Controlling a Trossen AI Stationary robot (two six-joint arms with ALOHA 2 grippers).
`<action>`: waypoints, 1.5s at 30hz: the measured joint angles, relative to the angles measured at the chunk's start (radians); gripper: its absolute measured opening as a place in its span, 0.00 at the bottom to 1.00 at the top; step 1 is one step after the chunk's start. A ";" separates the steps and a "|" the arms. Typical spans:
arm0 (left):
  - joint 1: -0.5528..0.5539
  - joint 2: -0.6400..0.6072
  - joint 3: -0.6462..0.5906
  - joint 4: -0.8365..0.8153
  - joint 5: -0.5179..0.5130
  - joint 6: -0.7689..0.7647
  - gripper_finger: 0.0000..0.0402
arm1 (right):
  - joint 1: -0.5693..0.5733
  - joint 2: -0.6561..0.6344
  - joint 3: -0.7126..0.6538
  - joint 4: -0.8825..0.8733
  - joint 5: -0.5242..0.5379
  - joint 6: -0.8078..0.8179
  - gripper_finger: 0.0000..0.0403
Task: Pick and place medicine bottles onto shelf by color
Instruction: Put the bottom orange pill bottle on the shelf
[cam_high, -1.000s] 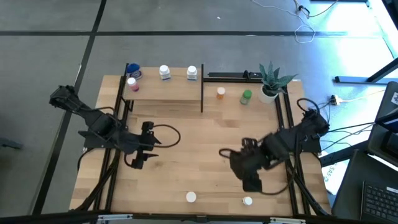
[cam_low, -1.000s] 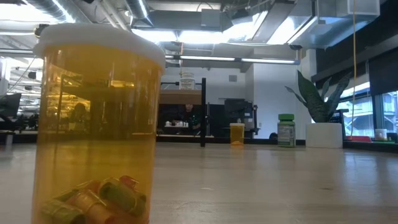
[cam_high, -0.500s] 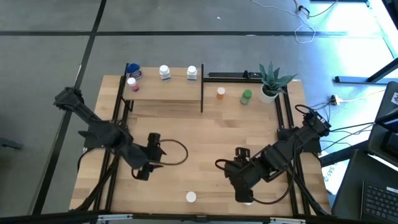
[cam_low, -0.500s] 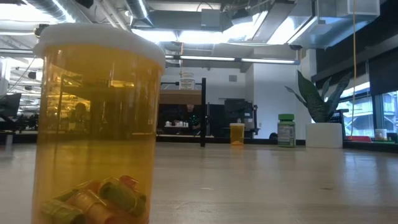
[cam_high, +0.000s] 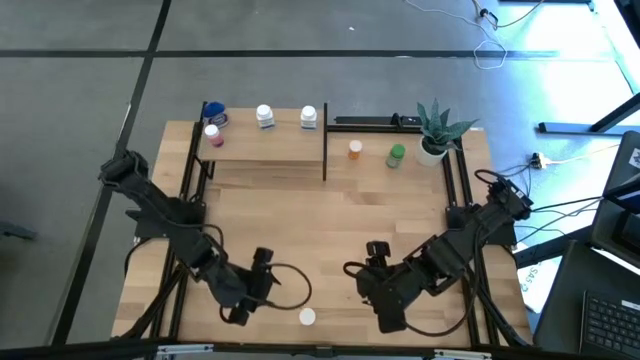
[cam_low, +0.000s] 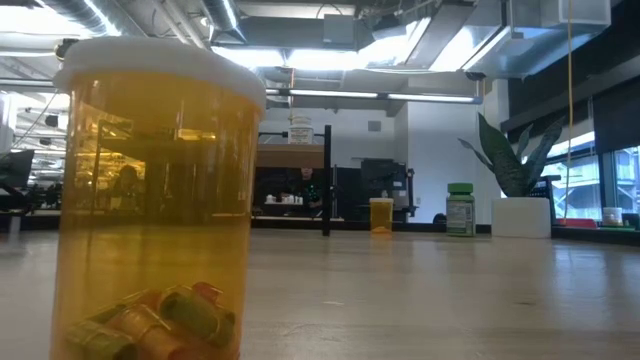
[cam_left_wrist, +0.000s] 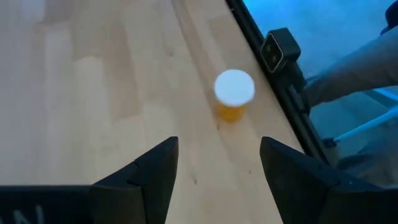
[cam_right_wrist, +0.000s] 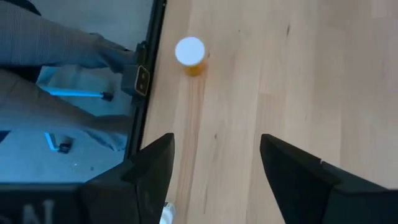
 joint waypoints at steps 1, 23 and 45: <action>-0.006 0.013 0.000 0.015 -0.001 0.000 0.55 | 0.004 0.000 0.000 0.002 0.000 -0.003 0.59; -0.029 0.188 0.000 0.268 -0.006 -0.008 0.55 | 0.046 0.004 0.000 0.031 0.000 -0.026 0.59; -0.026 0.188 0.001 0.273 -0.065 -0.018 0.55 | 0.046 0.005 0.000 0.036 -0.001 -0.024 0.59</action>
